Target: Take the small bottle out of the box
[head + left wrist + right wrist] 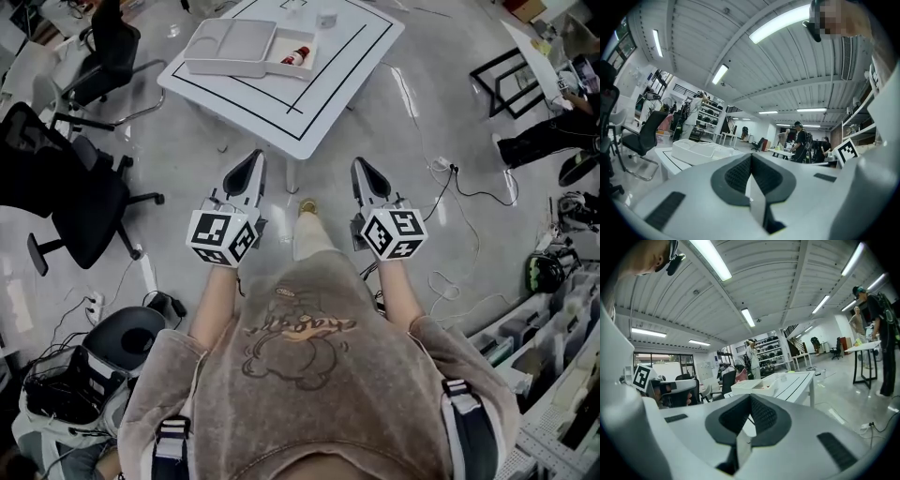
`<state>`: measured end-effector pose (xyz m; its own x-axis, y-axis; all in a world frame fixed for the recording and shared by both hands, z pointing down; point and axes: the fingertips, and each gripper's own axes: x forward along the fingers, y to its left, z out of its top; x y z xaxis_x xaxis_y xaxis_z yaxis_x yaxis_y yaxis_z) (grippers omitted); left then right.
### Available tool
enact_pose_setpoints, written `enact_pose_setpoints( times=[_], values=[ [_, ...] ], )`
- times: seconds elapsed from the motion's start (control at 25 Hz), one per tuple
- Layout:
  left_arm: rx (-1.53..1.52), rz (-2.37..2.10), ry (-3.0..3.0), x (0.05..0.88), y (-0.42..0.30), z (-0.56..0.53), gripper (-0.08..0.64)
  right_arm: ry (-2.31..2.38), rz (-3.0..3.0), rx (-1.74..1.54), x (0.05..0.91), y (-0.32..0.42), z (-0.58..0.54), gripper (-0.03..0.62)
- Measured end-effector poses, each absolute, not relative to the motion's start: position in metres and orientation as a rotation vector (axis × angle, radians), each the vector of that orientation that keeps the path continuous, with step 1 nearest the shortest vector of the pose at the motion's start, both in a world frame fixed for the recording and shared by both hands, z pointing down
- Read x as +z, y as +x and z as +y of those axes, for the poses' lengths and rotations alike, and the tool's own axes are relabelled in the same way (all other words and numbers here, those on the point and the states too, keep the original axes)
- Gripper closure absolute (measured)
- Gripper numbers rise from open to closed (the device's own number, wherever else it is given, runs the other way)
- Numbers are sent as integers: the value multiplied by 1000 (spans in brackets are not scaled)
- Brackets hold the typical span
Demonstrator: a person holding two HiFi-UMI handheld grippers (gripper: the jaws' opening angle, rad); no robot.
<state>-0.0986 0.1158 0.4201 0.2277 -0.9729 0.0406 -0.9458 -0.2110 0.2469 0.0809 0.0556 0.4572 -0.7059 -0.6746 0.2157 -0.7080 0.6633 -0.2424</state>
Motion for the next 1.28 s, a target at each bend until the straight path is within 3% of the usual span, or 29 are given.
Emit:
enact_pose_setpoints(
  times=[0.76, 1.28],
  values=[
    [-186, -1942, 2167, 394, -144, -65, 552, 959, -2819, 468, 440, 33, -147, 595],
    [-221, -1927, 2137, 388, -148, -119, 552, 947, -2826, 465, 440, 35, -198, 595]
  ],
)
